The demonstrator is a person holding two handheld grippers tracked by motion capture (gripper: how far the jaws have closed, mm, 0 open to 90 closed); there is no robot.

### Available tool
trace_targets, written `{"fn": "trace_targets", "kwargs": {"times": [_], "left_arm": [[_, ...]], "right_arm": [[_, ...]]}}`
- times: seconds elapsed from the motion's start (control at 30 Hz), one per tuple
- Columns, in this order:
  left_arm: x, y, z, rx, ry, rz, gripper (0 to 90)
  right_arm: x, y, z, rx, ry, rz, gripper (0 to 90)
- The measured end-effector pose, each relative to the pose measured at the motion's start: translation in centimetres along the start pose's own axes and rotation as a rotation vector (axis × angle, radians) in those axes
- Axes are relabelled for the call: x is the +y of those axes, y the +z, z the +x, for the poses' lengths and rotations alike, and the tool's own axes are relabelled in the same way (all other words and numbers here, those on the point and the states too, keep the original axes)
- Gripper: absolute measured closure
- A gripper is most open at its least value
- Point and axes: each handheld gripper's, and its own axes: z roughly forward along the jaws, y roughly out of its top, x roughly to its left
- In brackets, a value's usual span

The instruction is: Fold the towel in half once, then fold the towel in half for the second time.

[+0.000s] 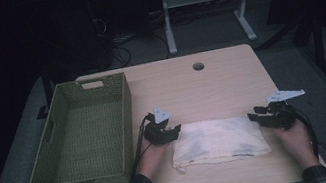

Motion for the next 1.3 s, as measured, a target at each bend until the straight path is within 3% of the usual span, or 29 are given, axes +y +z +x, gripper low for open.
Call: {"fn": "trace_targets", "kwargs": {"times": [0.13,0.47,0.7,0.8,0.87,0.93,1.07,1.3], "left_arm": [[-0.4,0.7,0.1,0.018,0.010,0.052,45.2],[-0.4,0.7,0.2,0.004,0.005,0.051,47.1],[-0.3,0.6,0.2,-0.044,0.014,0.054,63.7],[-0.2,0.6,0.1,-0.066,0.011,0.060,75.0],[-0.1,0.5,-0.1,-0.055,0.008,0.069,83.5],[-0.1,0.4,-0.2,-0.034,0.022,0.076,84.8],[0.2,-0.1,0.0,-0.028,0.005,0.034,85.3],[1.6,-1.9,0.1,0.051,0.026,-0.097,85.2]], "right_arm": [[-0.2,0.2,-0.4,-0.005,0.008,0.014,56.5],[-0.6,1.3,-0.5,0.000,0.017,0.070,59.6],[-0.7,1.1,-0.9,0.035,0.034,0.078,77.6],[-0.6,1.3,-1.1,0.060,0.047,0.086,83.9],[-0.4,1.3,-1.1,0.062,0.049,0.099,86.0],[-0.2,1.2,-0.9,0.033,0.025,0.106,86.7],[0.1,0.7,-1.1,0.013,0.017,0.078,87.1],[2.2,0.5,-1.7,-0.002,0.006,-0.014,87.1]]}}
